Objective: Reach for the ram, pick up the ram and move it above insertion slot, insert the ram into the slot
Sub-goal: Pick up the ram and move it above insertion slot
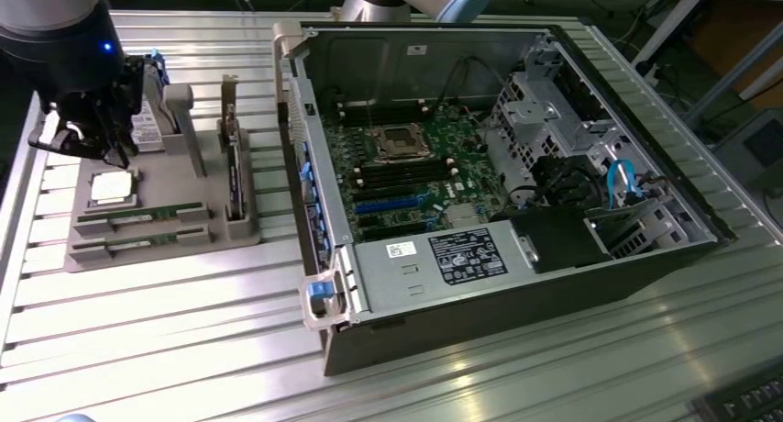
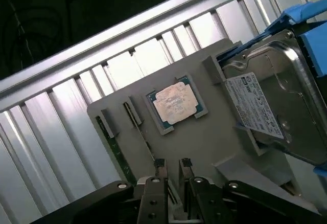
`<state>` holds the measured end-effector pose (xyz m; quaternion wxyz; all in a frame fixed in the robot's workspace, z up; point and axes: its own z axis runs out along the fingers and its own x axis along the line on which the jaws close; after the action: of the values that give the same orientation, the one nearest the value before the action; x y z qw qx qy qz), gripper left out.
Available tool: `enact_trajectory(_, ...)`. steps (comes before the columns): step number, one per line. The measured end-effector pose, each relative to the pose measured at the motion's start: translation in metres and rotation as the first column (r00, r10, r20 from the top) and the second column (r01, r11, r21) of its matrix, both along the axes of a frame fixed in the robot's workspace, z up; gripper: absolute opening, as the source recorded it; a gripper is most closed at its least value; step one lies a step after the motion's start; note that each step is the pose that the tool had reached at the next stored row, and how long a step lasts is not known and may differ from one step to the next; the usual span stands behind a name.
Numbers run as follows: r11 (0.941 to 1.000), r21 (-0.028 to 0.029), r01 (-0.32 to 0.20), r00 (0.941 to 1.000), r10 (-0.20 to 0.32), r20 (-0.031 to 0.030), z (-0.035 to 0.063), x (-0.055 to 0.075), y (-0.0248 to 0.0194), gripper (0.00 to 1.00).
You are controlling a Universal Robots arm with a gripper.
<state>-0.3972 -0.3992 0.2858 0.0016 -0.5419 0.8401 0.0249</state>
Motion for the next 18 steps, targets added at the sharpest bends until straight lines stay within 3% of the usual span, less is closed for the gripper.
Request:
enact_trajectory(3, 0.9942, 0.0, -0.107, 0.9942, 0.107, -0.0001, -0.0013, 0.0, 0.0, 0.24)
enact_trajectory(4, 0.9874, 0.0, -0.158, 0.9874, 0.158, 0.0, -0.0018, 0.0, 0.0, 0.24)
enact_trajectory(5, 0.9762, 0.0, -0.217, 0.9762, 0.217, -0.0001, -0.0022, 0.0, 0.0, 0.24)
enact_trajectory(10, 0.9465, 0.0, -0.323, 0.9465, 0.323, 0.0, -0.0029, 0.0, 0.0, 0.24)
enact_trajectory(11, 0.932, 0.0, -0.362, 0.932, 0.362, 0.0, -0.0031, 0.0, 0.0, 0.24)
enact_trajectory(12, 0.9291, 0.0, -0.37, 0.9291, 0.37, 0.0, -0.003, 0.0, 0.0, 0.24)
enact_trajectory(15, 0.9291, 0.0, -0.37, 0.9291, 0.37, 0.0, -0.0031, -0.0001, 0.0, 0.24)
enact_trajectory(18, 0.9279, 0.0, -0.373, 0.9279, 0.373, 0.0, -0.0031, -0.0002, -0.0048, 0.24)
